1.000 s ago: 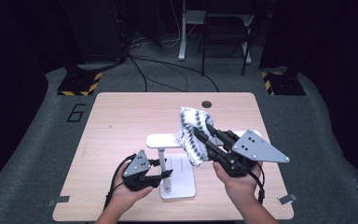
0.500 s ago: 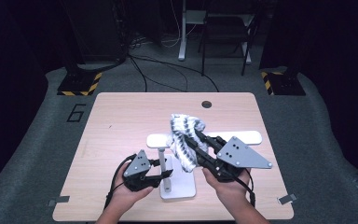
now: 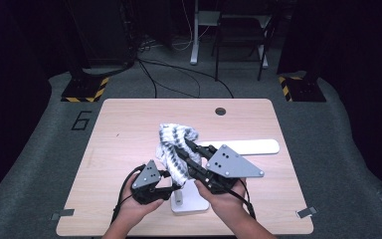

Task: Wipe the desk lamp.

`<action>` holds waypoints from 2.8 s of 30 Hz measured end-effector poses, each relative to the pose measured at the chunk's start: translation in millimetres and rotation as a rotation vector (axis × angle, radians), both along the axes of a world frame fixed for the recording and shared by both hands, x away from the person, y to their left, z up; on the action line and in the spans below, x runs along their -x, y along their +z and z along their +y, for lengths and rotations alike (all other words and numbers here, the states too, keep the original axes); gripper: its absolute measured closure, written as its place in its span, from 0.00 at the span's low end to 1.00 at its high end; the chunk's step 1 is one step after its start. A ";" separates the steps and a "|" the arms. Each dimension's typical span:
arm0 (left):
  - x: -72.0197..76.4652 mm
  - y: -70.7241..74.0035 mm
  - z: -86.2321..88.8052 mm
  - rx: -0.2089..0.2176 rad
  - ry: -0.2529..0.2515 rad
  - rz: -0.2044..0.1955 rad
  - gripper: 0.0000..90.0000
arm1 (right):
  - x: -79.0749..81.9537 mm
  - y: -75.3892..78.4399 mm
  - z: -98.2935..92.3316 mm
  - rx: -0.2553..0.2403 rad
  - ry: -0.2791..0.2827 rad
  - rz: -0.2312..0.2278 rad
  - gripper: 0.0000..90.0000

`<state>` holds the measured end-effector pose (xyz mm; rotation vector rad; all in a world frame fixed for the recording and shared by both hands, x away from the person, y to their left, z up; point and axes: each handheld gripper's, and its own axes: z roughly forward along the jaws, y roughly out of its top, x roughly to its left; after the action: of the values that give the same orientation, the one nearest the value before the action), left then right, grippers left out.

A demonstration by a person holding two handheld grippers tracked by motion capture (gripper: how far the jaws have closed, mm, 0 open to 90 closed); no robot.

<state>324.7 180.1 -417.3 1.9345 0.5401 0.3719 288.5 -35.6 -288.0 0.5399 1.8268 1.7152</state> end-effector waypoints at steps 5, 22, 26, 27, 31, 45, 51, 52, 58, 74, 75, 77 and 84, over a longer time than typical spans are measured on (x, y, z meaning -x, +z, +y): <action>0.2 -0.2 -0.6 0.006 0.004 0.001 0.60 | -1.4 0.8 10.0 0.005 0.016 0.002 0.83; 0.8 -0.7 -2.1 0.008 0.011 -0.002 0.60 | -0.3 -2.4 14.6 -0.006 0.028 0.009 0.83; 1.0 -0.5 -1.8 0.003 0.013 -0.001 0.60 | 0.0 -2.8 10.7 -0.007 0.022 0.002 0.83; 0.9 -0.7 -2.0 0.007 0.012 -0.003 0.60 | 0.5 -3.2 9.5 -0.012 0.020 0.007 0.83; 0.8 -1.2 -1.8 0.007 0.013 -0.009 0.60 | 0.4 -3.4 2.5 -0.013 0.019 0.011 0.83; 0.2 -0.5 -0.6 -0.010 0.000 -0.006 0.60 | 0.3 -3.3 -27.2 -0.024 -0.016 0.029 0.83; 0.2 -0.7 -0.8 -0.009 0.000 -0.008 0.60 | 0.0 -2.6 -37.1 -0.014 -0.030 0.020 0.83; 0.3 -1.2 -1.3 -0.003 0.007 -0.013 0.60 | 0.7 -2.5 -39.1 -0.013 -0.034 0.021 0.83; 0.2 -0.8 -0.8 -0.010 0.001 -0.010 0.60 | 2.1 -2.0 -50.2 -0.009 -0.052 0.027 0.83; 0.3 -1.2 -1.4 -0.005 0.004 -0.009 0.60 | 3.4 -2.1 -87.4 -0.021 -0.115 0.045 0.83; 0.4 -1.2 -1.3 -0.005 0.003 -0.006 0.60 | 3.6 -2.1 -89.2 -0.023 -0.119 0.046 0.83; 0.2 -1.0 -1.2 -0.008 0.003 -0.010 0.60 | 3.7 -2.0 -93.0 -0.022 -0.129 0.043 0.83; 0.2 -1.1 -1.4 -0.007 0.002 -0.008 0.60 | 4.9 -2.6 -108.0 -0.032 -0.158 0.050 0.83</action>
<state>324.5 178.7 -418.3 1.9389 0.5362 0.3838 283.7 -143.6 -290.5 0.7267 1.7440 1.6402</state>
